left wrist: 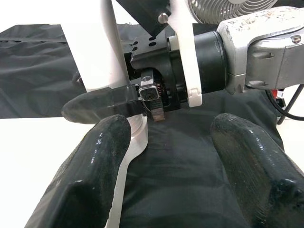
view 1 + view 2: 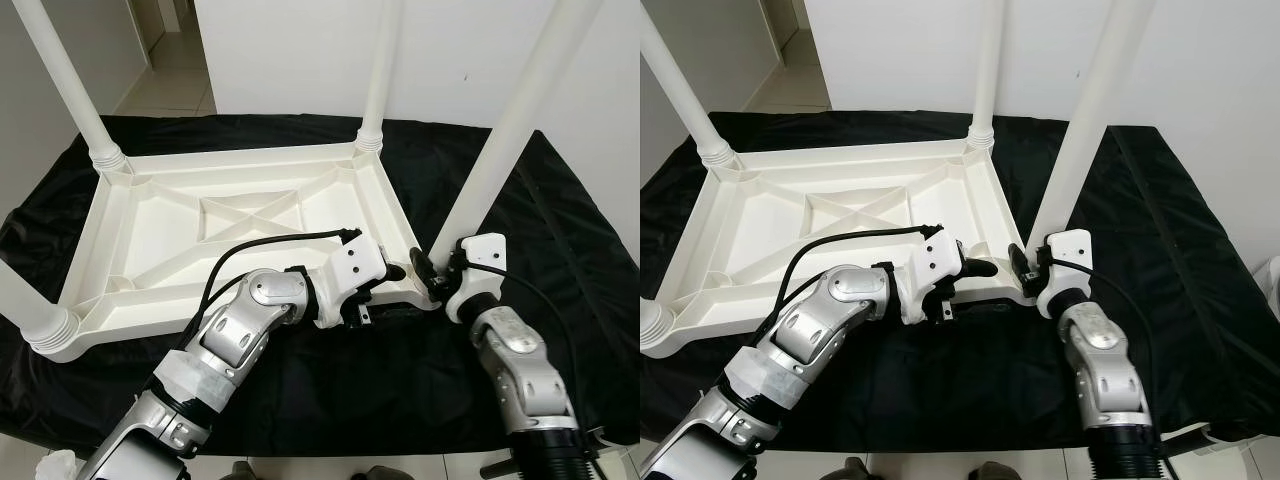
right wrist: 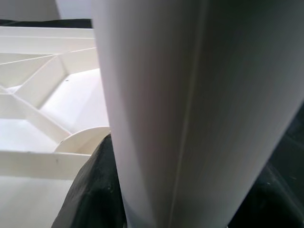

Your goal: Building children table

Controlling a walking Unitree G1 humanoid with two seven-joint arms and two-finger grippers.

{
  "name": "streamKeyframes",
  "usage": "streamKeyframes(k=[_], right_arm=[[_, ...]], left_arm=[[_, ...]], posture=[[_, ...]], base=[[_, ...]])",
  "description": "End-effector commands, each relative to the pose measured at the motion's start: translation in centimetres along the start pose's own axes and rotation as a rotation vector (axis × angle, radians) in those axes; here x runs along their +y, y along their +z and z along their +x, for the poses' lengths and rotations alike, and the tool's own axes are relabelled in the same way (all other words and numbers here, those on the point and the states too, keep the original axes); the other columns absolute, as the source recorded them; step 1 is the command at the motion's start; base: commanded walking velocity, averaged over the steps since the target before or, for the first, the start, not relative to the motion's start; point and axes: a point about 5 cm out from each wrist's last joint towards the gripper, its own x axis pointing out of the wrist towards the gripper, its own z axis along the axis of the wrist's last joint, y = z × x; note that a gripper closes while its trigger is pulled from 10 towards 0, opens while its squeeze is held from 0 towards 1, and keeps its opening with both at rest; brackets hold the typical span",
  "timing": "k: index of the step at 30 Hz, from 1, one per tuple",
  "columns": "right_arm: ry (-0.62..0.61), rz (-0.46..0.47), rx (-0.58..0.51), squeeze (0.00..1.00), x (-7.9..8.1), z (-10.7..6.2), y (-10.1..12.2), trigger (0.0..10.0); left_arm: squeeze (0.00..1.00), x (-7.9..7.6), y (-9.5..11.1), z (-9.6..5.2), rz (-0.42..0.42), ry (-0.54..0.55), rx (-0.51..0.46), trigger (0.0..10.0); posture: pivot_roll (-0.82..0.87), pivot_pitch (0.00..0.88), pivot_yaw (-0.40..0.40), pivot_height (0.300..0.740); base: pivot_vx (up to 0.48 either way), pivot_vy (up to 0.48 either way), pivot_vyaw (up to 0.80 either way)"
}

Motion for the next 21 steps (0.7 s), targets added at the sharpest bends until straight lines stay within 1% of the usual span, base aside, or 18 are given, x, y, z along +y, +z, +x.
streamKeyframes(k=[1, 3, 5, 6, 9, 10, 12, 13, 14, 16, 18, 20, 21], right_arm=[[-0.058, 0.026, 0.058, 0.00, 0.6, -0.2, -0.9, 10.0], [-0.120, 0.063, 0.045, 0.00, 1.1, -0.3, -0.7, 10.0], [-0.120, 0.063, 0.045, 0.00, 1.1, -0.3, -0.7, 10.0], [-0.158, 0.073, 0.041, 0.00, 1.4, -0.4, -0.6, 10.0], [-0.323, 0.104, 0.034, 0.00, 1.9, -0.8, -0.6, 10.0], [-0.323, 0.104, 0.034, 0.00, 1.9, -0.8, -0.6, 10.0], [-0.402, 0.098, 0.034, 0.00, 2.1, -1.0, -0.7, 10.0], [-0.402, 0.098, 0.034, 0.00, 2.1, -1.0, -0.7, 10.0], [-0.451, 0.106, 0.034, 0.00, 2.4, -1.1, -0.7, 10.0], [-0.512, 0.115, 0.038, 0.00, 2.8, -1.2, -0.7, 10.0], [-0.515, 0.134, 0.042, 0.00, 3.7, -1.1, -0.7, 10.0], [-0.515, 0.134, 0.042, 0.00, 3.7, -1.1, -0.7, 10.0], [-0.494, 0.134, 0.029, 0.00, 4.1, -1.0, -0.4, 10.0]], left_arm=[[0.00, -0.1, 0.1, -0.1, 0.010, -0.020, 0.010, 10.0], [0.00, -0.1, 0.0, -0.1, 0.009, -0.019, 0.010, 10.0], [0.00, -0.1, 0.0, -0.1, 0.009, -0.019, 0.010, 10.0], [0.00, -0.1, 0.1, -0.1, 0.009, -0.019, 0.009, 10.0], [0.00, -0.2, 0.1, 0.0, 0.008, -0.021, 0.006, 10.0], [0.00, -0.2, 0.1, 0.0, 0.008, -0.021, 0.006, 10.0], [0.00, -0.2, 0.1, 0.0, 0.008, -0.020, 0.005, 10.0], [0.00, -0.2, 0.1, 0.0, 0.008, -0.020, 0.005, 10.0], [0.00, -0.1, 0.1, 0.0, 0.008, -0.019, 0.005, 10.0], [0.00, -0.1, 0.1, 0.0, 0.009, -0.018, 0.005, 10.0], [0.00, -0.1, 0.1, 0.0, 0.009, -0.017, 0.004, 10.0], [0.00, -0.1, 0.1, 0.0, 0.009, -0.017, 0.004, 10.0], [0.00, -0.1, 0.1, 0.0, 0.008, -0.017, 0.004, 10.0]], posture=[[-0.05, 0.001, 0.002, 0.740], [-0.05, 0.002, 0.002, 0.740], [-0.05, 0.002, 0.002, 0.740], [-0.06, 0.002, 0.004, 0.740], [-0.06, 0.000, 0.004, 0.740], [-0.06, 0.000, 0.004, 0.740], [-0.06, 0.000, 0.003, 0.740], [-0.06, 0.000, 0.003, 0.740], [-0.06, 0.000, 0.003, 0.740], [-0.06, 0.000, 0.002, 0.740], [-0.06, 0.000, 0.002, 0.740], [-0.06, 0.000, 0.002, 0.740], [-0.06, 0.000, 0.002, 0.740]], base=[[0.000, 0.000, 0.00], [0.000, 0.000, 0.00], [0.000, 0.000, 0.00], [0.000, 0.000, 0.00], [0.000, 0.000, 0.00], [0.000, 0.000, 0.00], [0.000, 0.000, 0.00], [0.000, 0.000, 0.00], [0.000, 0.000, 0.00], [0.000, 0.000, 0.00], [0.000, 0.000, 0.00], [0.000, 0.000, 0.00], [0.000, 0.000, 0.00]])
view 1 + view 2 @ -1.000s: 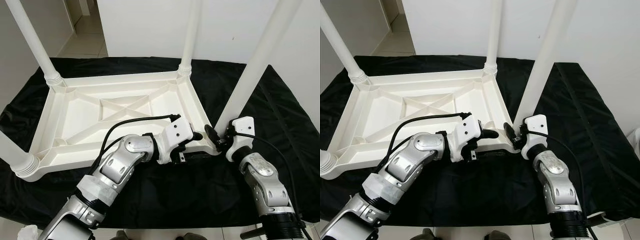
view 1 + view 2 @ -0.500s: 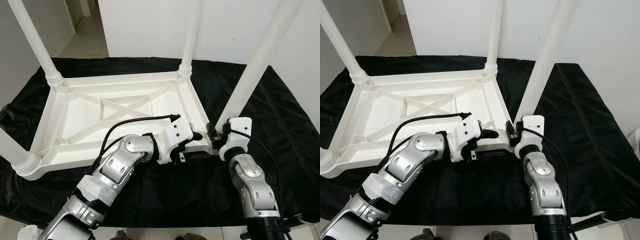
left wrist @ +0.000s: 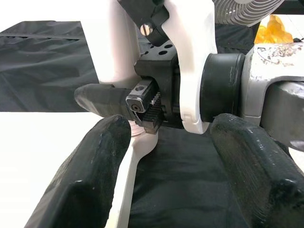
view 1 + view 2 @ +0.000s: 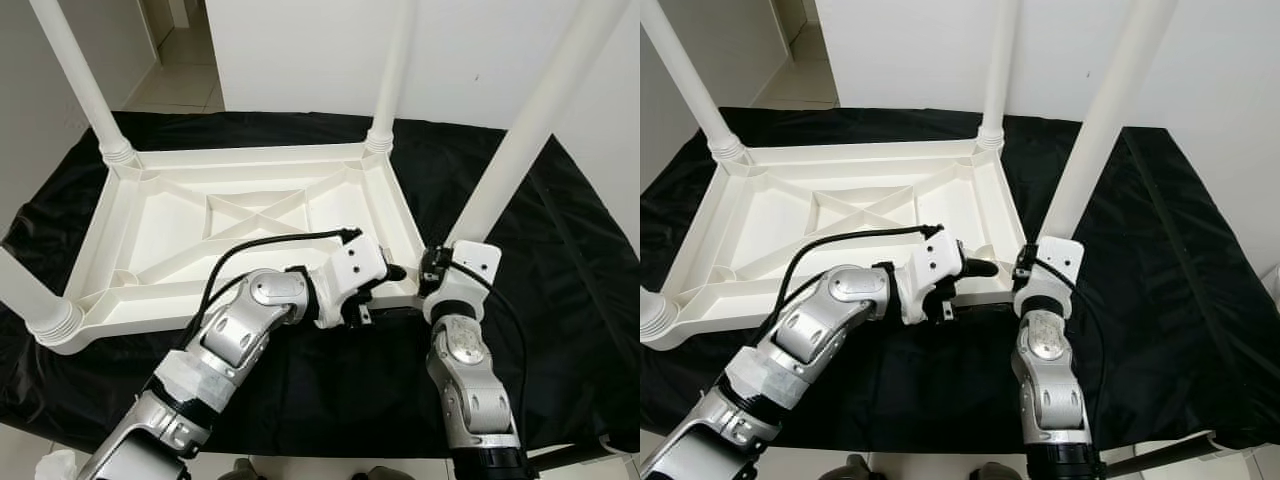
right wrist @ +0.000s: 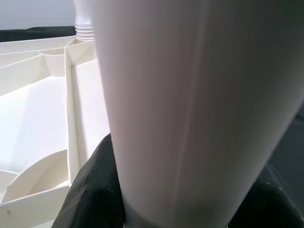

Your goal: Building children table

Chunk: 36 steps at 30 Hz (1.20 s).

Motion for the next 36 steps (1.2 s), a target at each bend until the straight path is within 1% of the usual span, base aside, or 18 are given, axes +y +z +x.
streamKeyframes(k=[1, 4, 5, 11, 15, 16, 17, 19, 20, 21, 23, 24, 26, 28, 30, 31, 33, 36], right_arm=[[-0.029, 0.030, 0.038, 0.00, 0.6, -0.6, -0.6, 10.0], [-0.042, 0.026, 0.023, 0.00, 0.2, -0.6, -0.4, 10.0], [-0.047, 0.032, 0.017, 1.00, 0.0, -0.6, -0.3, 10.0], [0.009, 0.070, -0.017, 1.00, -0.1, -0.8, 0.1, 10.0], [0.073, 0.056, -0.019, 1.00, -0.4, -0.8, 0.1, 10.0], [0.121, 0.051, -0.016, 0.00, -0.8, -0.8, 0.0, 10.0], [0.152, 0.049, -0.016, 0.00, -1.1, -0.8, 0.0, 10.0], [0.152, 0.049, -0.016, 0.00, -1.1, -0.8, 0.0, 10.0], [0.206, 0.039, -0.018, 0.00, -1.4, -0.7, 0.1, 10.0], [0.206, 0.039, -0.018, 0.00, -1.4, -0.7, 0.1, 10.0], [0.307, -0.010, -0.028, 0.00, -2.1, -0.4, 0.3, 10.0], [0.307, -0.010, -0.028, 0.00, -2.1, -0.4, 0.3, 10.0], [0.379, -0.051, -0.034, 0.00, -2.7, 0.0, 0.4, 10.0], [0.379, -0.051, -0.034, 0.00, -2.7, 0.0, 0.4, 10.0], [0.475, -0.108, -0.036, 0.00, -3.1, 0.9, 0.6, 10.0], [0.475, -0.108, -0.036, 0.00, -3.1, 0.9, 0.6, 10.0], [0.561, -0.153, -0.020, 0.00, -3.1, 1.8, 0.5, 10.0], [0.605, -0.162, -0.001, 0.00, -3.1, 2.2, 0.2, 10.0]], left_arm=[[0.00, -0.1, 0.0, 0.0, 0.009, -0.016, 0.007, 10.0], [0.00, -0.1, 0.0, 0.0, 0.009, -0.017, 0.008, 10.0], [0.00, -0.1, 0.0, 0.0, 0.009, -0.017, 0.008, 10.0], [0.00, -0.2, 0.0, -0.1, 0.008, -0.016, 0.009, 10.0], [0.00, -0.2, -0.1, -0.1, 0.009, -0.018, 0.010, 10.0], [0.00, -0.2, -0.1, -0.2, 0.010, -0.020, 0.011, 10.0], [0.00, -0.2, -0.1, -0.3, 0.010, -0.021, 0.012, 10.0], [0.00, -0.2, -0.1, -0.3, 0.010, -0.021, 0.012, 10.0], [0.00, -0.2, -0.2, -0.3, 0.014, -0.027, 0.016, 10.0], [0.00, -0.2, -0.2, -0.3, 0.014, -0.027, 0.016, 10.0], [0.00, -0.2, -0.2, -0.2, 0.016, -0.034, 0.018, 10.0], [0.00, -0.2, -0.2, -0.2, 0.016, -0.034, 0.018, 10.0], [0.00, -0.2, -0.2, -0.2, 0.018, -0.038, 0.019, 10.0], [0.00, -0.2, -0.2, -0.2, 0.018, -0.038, 0.019, 10.0], [0.00, -0.1, -0.2, -0.2, 0.021, -0.041, 0.022, 10.0], [0.00, -0.1, -0.2, -0.2, 0.021, -0.041, 0.022, 10.0], [0.00, 0.0, -0.2, -0.1, 0.023, -0.041, 0.022, 10.0], [0.00, 0.1, -0.1, -0.1, 0.026, -0.040, 0.021, 10.0]], posture=[[-0.06, 0.000, 0.001, 0.740], [-0.06, 0.000, 0.001, 0.740], [-0.06, 0.000, -0.001, 0.740], [-0.05, 0.000, -0.002, 0.740], [-0.06, 0.000, -0.004, 0.740], [-0.06, 0.000, -0.004, 0.740], [-0.06, 0.000, -0.004, 0.740], [-0.06, 0.000, -0.004, 0.740], [-0.06, 0.000, -0.002, 0.740], [-0.06, 0.000, -0.002, 0.740], [-0.07, 0.000, 0.000, 0.740], [-0.07, 0.000, 0.000, 0.740], [-0.07, 0.000, 0.000, 0.740], [-0.07, 0.000, 0.000, 0.740], [-0.07, 0.000, 0.008, 0.740], [-0.07, 0.000, 0.008, 0.740], [-0.07, 0.000, 0.009, 0.740], [-0.07, 0.000, 0.010, 0.740]], base=[[0.000, 0.000, 0.00], [0.000, 0.000, 0.00], [0.000, 0.000, 0.00], [0.000, 0.000, 0.00], [0.000, 0.000, 0.00], [0.000, 0.000, 0.00], [0.000, 0.000, 0.00], [0.000, 0.000, 0.00], [0.000, 0.000, 0.00], [0.000, 0.000, 0.00], [0.000, 0.000, 0.00], [0.000, 0.000, 0.00], [0.000, 0.000, 0.00], [0.000, 0.000, 0.00], [0.000, 0.000, 0.00], [0.000, 0.000, 0.00], [0.000, 0.000, 0.00], [0.000, 0.000, 0.00]])
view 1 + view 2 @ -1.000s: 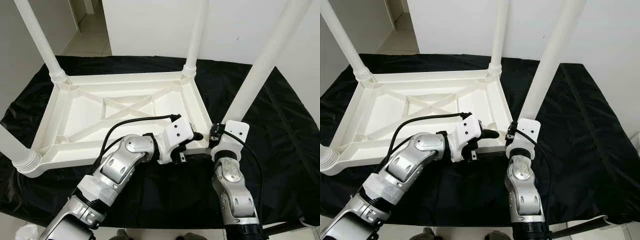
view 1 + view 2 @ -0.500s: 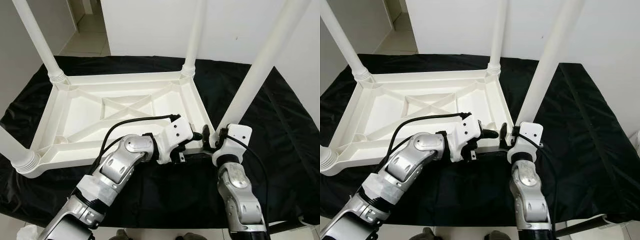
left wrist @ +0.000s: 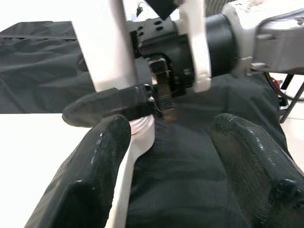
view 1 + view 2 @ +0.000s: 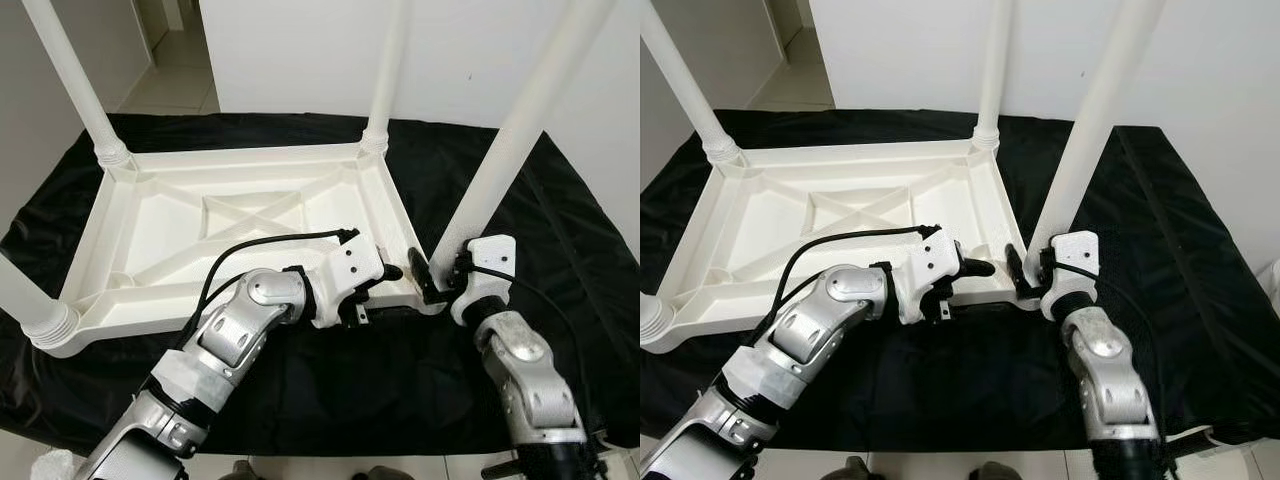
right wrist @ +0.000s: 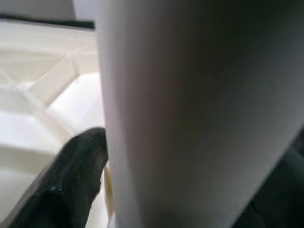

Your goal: Building children table

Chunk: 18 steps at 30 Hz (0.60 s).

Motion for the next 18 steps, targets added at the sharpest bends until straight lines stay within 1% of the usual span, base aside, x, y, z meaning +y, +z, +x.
streamKeyframes(k=[1, 2, 4, 5, 6, 8, 11, 16, 17, 18], right_arm=[[0.053, 0.007, 0.025, 0.00, 0.3, 0.4, -0.7, 9.8], [0.078, 0.006, 0.037, 0.00, 0.3, 0.5, -1.0, 4.7], [0.095, 0.005, 0.045, 0.00, 0.2, 0.6, -1.2, 4.7], [0.120, -0.007, 0.061, 0.00, 0.2, 0.6, -1.5, 2.6], [0.128, -0.010, 0.064, 0.00, 0.2, 0.6, -1.5, 0.0], [0.128, -0.010, 0.064, 0.00, 0.2, 0.6, -1.5, 0.0], [0.180, -0.008, 0.075, 0.00, 0.2, 0.5, -1.9, 0.0], [0.188, -0.005, 0.074, 0.00, 0.2, 0.4, -2.0, 0.0], [0.186, -0.006, 0.073, 0.00, 0.3, 0.4, -2.1, 0.3], [0.166, 0.010, 0.070, 0.00, 0.3, 0.5, -2.0, 10.0]], left_arm=[[0.00, -0.1, 0.0, 0.1, 0.020, -0.043, 0.010, 10.0], [0.00, -0.1, 0.0, 0.2, 0.021, -0.043, 0.009, 10.0], [0.00, 0.0, 0.1, 0.2, 0.021, -0.042, 0.009, 10.0], [0.00, -0.1, 0.1, 0.2, 0.022, -0.042, 0.007, 10.0], [0.00, -0.1, 0.1, 0.2, 0.022, -0.042, 0.007, 10.0], [0.00, -0.1, 0.1, 0.2, 0.022, -0.042, 0.007, 10.0], [0.00, -0.1, 0.2, 0.2, 0.021, -0.042, 0.004, 10.0], [0.00, -0.1, 0.2, 0.2, 0.021, -0.042, 0.003, 10.0], [0.00, -0.1, 0.2, 0.2, 0.023, -0.042, 0.003, 10.0], [0.00, -0.1, 0.2, 0.2, 0.023, -0.041, 0.002, 10.0]], posture=[[-0.07, 0.000, 0.011, 0.740], [-0.07, 0.000, 0.012, 0.740], [-0.07, 0.000, 0.011, 0.740], [-0.07, 0.000, 0.010, 0.740], [-0.07, 0.000, 0.010, 0.740], [-0.07, 0.000, 0.010, 0.740], [-0.06, 0.000, 0.011, 0.740], [-0.06, 0.000, 0.012, 0.740], [-0.06, 0.000, 0.012, 0.740], [-0.07, 0.000, 0.012, 0.740]], base=[[0.000, 0.000, 0.00], [0.000, 0.000, 0.00], [0.000, 0.000, 0.00], [0.000, 0.000, 0.00], [0.000, 0.000, 0.00], [0.000, 0.000, 0.00], [0.000, 0.000, 0.00], [0.000, 0.000, 0.00], [0.000, 0.000, 0.00], [0.000, 0.000, 0.00]])
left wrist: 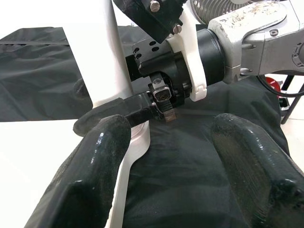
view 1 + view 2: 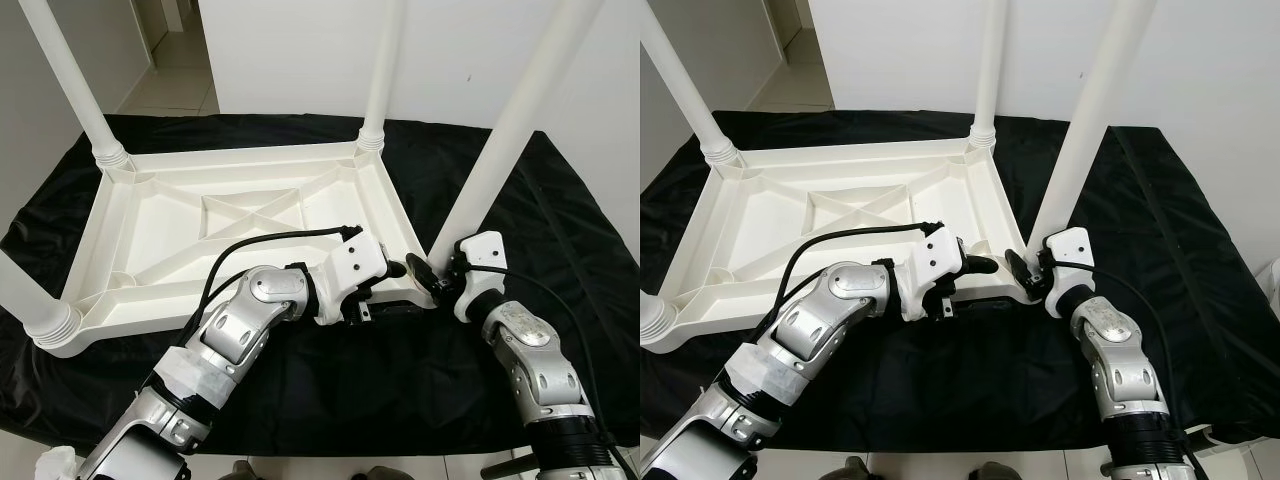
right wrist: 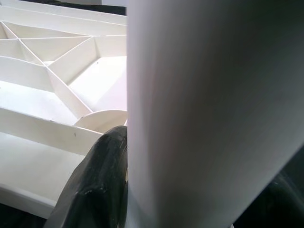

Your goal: Building children table

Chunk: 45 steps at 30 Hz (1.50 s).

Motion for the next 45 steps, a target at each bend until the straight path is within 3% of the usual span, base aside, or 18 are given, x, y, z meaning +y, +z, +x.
streamKeyframes(k=[1, 11, 19, 24, 27, 40, 41, 42, 45], right_arm=[[0.021, 0.032, 0.037, 0.00, 0.6, 0.1, -0.9, 10.0], [-0.242, 0.103, 0.039, 0.00, 0.9, 0.5, -0.6, 10.0], [-0.582, 0.202, 0.058, 0.00, 4.1, 0.5, -0.6, 10.0], [-0.646, 0.204, 0.062, 0.00, 5.0, 0.4, -0.3, 10.0], [-0.674, 0.241, 0.053, 0.00, 6.4, 0.8, 0.2, 10.0], [-0.701, 0.235, 0.061, 0.00, 6.2, 0.5, 0.4, 10.0], [-0.700, 0.234, 0.056, 0.70, 6.2, 0.5, 0.4, 10.0], [-0.696, 0.237, 0.050, 1.00, 6.3, 0.5, 0.5, 10.0], [-0.661, 0.259, 0.012, 1.00, 6.3, 0.5, 0.8, 10.0]], left_arm=[[0.00, -0.2, -0.1, 0.1, 0.012, -0.039, 0.013, 10.0], [0.00, -0.1, -0.1, 0.0, 0.008, -0.033, 0.012, 10.0], [0.00, -0.1, -0.1, 0.0, 0.007, -0.030, 0.014, 10.0], [0.00, -0.2, -0.1, -0.1, 0.006, -0.028, 0.015, 10.0], [0.00, 0.0, -0.1, -0.2, 0.004, -0.019, 0.018, 10.0], [0.00, 0.1, -0.1, -0.2, 0.008, -0.013, 0.017, 10.0], [0.00, 0.1, -0.1, -0.2, 0.008, -0.012, 0.017, 10.0], [0.00, 0.1, -0.1, -0.2, 0.008, -0.012, 0.016, 10.0], [0.00, 0.1, -0.1, -0.2, 0.009, -0.009, 0.016, 10.0]], posture=[[-0.07, 0.000, 0.012, 0.740], [-0.07, 0.000, 0.014, 0.740], [-0.06, 0.000, 0.015, 0.740], [-0.06, 0.000, 0.012, 0.740], [-0.06, 0.000, 0.010, 0.740], [-0.05, 0.000, 0.001, 0.740], [-0.05, 0.000, -0.001, 0.740], [-0.05, 0.000, -0.003, 0.740], [-0.04, 0.000, -0.008, 0.740]], base=[[0.000, 0.000, 0.00], [0.000, 0.000, 0.00], [0.000, 0.000, 0.00], [0.000, 0.000, 0.00], [0.000, 0.000, 0.00], [0.000, 0.000, 0.00], [0.000, 0.000, 0.00], [0.000, 0.000, 0.00], [0.000, 0.000, 0.00]])
